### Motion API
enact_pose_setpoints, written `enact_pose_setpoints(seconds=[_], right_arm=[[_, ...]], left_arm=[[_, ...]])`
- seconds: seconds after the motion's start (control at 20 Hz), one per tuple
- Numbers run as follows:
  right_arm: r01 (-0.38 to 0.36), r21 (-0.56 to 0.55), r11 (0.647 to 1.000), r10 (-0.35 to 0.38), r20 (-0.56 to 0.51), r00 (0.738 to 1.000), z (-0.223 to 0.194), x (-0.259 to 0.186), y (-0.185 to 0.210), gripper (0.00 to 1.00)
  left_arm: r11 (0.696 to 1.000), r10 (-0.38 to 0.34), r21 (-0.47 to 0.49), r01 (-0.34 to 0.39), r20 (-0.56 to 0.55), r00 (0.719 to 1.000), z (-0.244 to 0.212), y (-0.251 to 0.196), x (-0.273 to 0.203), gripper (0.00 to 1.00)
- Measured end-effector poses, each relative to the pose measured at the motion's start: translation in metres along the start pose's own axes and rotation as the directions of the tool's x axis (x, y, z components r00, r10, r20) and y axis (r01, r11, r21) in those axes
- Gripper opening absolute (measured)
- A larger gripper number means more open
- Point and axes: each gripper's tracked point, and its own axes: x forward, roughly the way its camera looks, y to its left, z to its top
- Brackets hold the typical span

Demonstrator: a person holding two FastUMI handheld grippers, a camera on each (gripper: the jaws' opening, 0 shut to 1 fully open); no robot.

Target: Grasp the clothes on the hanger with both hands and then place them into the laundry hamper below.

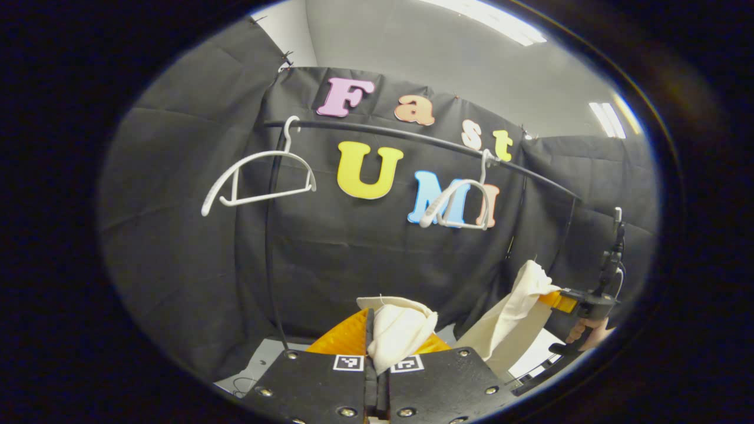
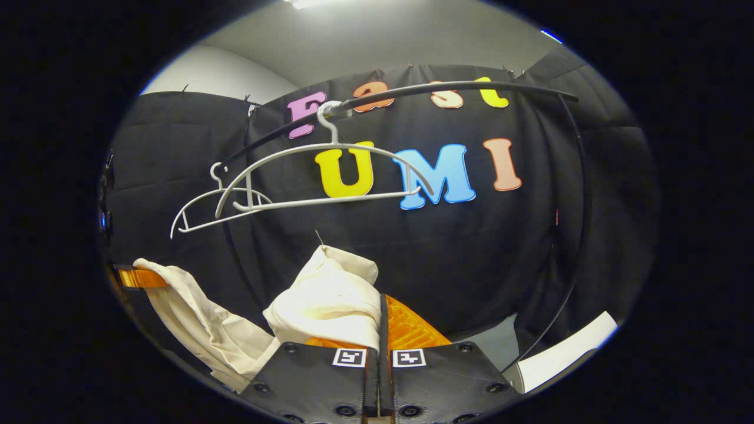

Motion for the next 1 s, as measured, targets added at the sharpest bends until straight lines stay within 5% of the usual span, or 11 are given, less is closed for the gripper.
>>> enact_pose_setpoints(seconds=[0.5,0.75,1.0], right_arm=[[-0.124,0.023,0.992,0.126,-0.219,0.968,-0.113,0.007,0.072,0.02],[-0.132,-0.006,0.991,0.123,-0.337,0.934,-0.178,0.009,0.083,0.03],[-0.064,-0.011,0.998,0.053,-0.448,0.893,-0.240,-0.006,0.062,0.03]], left_arm=[[0.988,0.079,-0.128,-0.086,-0.059,0.995,-0.096,0.030,0.003,0.02],[0.986,0.118,-0.099,-0.137,-0.176,0.977,-0.170,0.047,0.011,0.02],[0.988,0.126,-0.047,-0.145,-0.289,0.949,-0.239,0.058,-0.005,0.02]])
